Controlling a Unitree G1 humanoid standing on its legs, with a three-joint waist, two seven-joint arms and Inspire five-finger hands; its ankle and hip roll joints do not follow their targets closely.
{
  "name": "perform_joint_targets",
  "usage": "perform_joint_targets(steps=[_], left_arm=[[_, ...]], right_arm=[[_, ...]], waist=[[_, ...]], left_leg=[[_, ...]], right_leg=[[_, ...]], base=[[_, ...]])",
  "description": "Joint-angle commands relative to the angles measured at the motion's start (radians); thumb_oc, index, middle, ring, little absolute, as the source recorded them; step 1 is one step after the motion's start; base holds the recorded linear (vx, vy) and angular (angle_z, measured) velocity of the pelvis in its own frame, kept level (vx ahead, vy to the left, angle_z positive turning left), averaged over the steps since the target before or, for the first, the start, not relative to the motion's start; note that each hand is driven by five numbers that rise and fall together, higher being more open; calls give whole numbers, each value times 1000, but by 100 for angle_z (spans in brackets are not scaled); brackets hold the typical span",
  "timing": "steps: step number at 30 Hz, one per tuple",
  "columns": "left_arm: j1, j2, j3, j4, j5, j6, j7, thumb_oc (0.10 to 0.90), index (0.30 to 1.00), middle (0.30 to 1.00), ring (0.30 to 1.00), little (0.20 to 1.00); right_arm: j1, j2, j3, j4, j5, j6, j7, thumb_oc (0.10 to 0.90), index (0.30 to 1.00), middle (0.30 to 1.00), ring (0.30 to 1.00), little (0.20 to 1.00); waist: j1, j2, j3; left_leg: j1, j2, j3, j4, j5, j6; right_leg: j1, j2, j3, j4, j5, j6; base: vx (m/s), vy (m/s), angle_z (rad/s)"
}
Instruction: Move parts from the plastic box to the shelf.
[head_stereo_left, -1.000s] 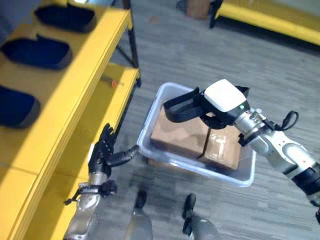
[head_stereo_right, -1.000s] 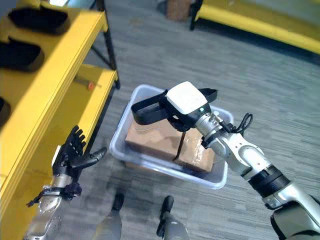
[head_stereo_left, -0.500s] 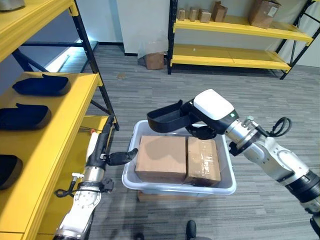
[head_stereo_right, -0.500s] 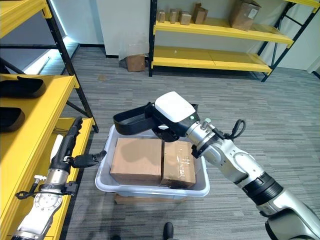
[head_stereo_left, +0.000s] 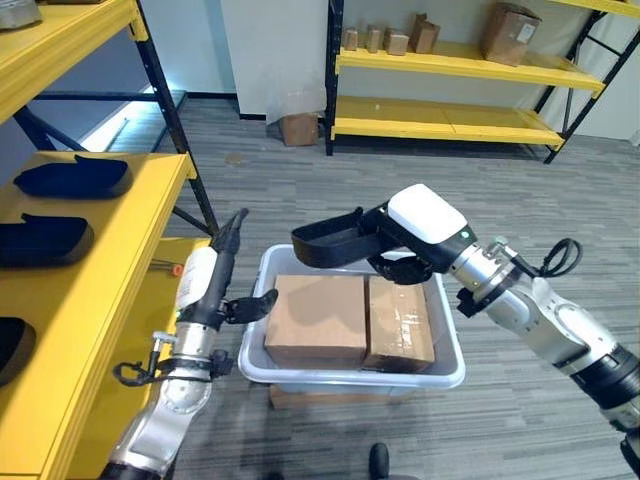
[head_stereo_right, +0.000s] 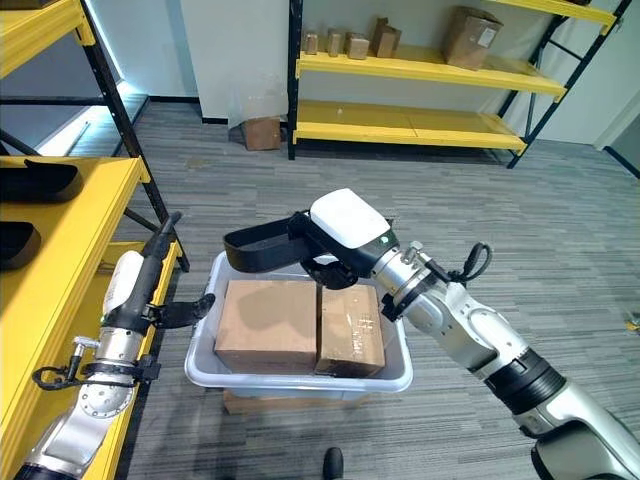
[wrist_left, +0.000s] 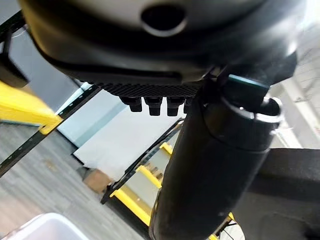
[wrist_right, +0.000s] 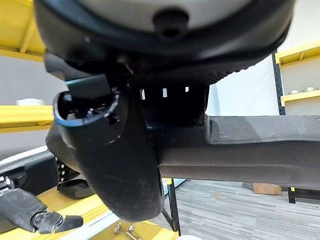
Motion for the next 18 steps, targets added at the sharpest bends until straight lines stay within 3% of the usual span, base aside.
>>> perform_joint_targets(steps=[1, 18], left_arm=[[-108, 77, -40, -85, 47, -97, 75, 900, 1000, 1000, 1000, 1000], [-217, 31, -128, -41, 83, -81, 109, 900, 1000, 1000, 1000, 1000]], right_arm=[[-74, 29, -34, -59, 69, -24, -75, 400, 300, 300, 300, 300], [-128, 75, 20, -82, 91, -27, -72, 400, 300, 300, 300, 300]], waist=[[18, -3, -109], [-4, 3, -120]], left_leg=[[35, 16, -62, -5, -88, 51], [53, 26, -43, -8, -90, 47]], right_leg=[[-72, -90, 23, 58, 8, 120], [-70, -76, 43, 60, -1, 113]], base=[[5, -5, -6], [0, -3, -2]])
